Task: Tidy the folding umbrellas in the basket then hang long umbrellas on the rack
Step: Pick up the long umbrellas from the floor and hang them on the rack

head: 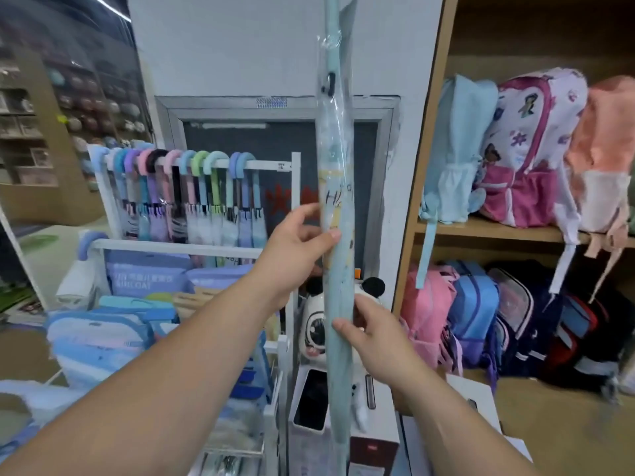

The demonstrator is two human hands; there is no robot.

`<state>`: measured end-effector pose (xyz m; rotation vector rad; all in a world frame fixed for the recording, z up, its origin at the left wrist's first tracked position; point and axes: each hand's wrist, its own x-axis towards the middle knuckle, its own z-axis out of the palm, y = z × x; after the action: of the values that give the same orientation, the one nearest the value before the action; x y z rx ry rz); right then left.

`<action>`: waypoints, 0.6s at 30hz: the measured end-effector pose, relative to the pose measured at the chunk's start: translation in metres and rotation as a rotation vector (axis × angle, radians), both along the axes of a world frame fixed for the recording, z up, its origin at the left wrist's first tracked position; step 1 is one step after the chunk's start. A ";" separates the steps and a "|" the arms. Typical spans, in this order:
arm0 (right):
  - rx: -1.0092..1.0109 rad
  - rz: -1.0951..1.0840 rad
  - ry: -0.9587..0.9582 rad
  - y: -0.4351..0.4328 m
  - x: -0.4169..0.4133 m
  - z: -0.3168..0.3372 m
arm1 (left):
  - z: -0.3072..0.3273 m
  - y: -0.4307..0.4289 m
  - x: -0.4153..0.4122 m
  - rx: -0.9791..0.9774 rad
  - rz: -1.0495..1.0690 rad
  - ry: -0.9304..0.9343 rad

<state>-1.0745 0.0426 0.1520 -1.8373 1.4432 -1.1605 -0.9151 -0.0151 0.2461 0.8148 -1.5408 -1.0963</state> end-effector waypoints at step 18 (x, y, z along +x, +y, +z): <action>-0.199 -0.126 -0.121 -0.161 0.141 0.108 | 0.077 -0.141 0.128 -0.124 -0.091 -0.049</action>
<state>-0.9332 -0.1184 0.2595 -1.7905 1.4352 -1.4990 -0.7867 -0.1559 0.3234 0.6971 -1.6831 -1.0411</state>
